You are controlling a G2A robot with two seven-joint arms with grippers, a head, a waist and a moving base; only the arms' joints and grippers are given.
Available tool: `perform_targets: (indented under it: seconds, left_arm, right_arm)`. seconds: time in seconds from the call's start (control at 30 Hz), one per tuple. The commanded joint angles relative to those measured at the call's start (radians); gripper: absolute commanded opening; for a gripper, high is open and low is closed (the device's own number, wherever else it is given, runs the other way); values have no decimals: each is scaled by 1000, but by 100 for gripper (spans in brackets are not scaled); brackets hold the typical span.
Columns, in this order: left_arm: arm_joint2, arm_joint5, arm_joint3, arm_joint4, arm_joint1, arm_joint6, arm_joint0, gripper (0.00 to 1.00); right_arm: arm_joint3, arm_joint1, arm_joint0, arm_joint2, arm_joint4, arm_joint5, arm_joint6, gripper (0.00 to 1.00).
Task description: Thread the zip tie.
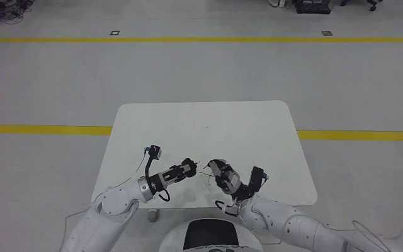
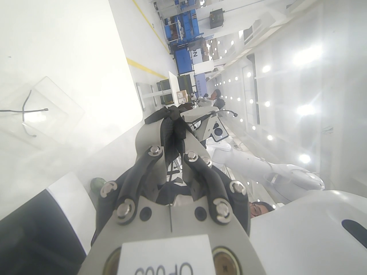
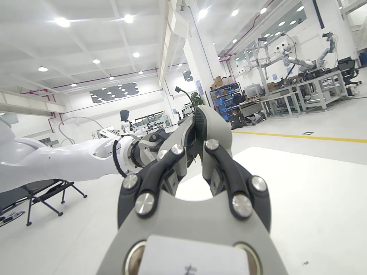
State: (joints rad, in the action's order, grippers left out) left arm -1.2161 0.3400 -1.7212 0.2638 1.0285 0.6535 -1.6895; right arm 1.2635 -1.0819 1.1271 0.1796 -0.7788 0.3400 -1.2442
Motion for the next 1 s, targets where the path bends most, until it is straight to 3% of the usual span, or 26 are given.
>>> perform_targets:
  seconds: [0.0,0.57,0.7,0.97]
  left_arm:
    - [0,0,0,0,0,0,0,0]
    - [4,-6,-1,-2,1,-10,3,0]
    - [18,0,4,17,4,-37,3,0]
    - [4,0,-15,18,2,-62,-19,0]
  right_arm:
    - [0,3,-16,-10,4,0,-7,0]
    - [28,3,-40,-10,54,0,45,0]
    - [42,-5,-16,23,72,0,73,0]
    - [23,-32,0,31,74,0,61,0]
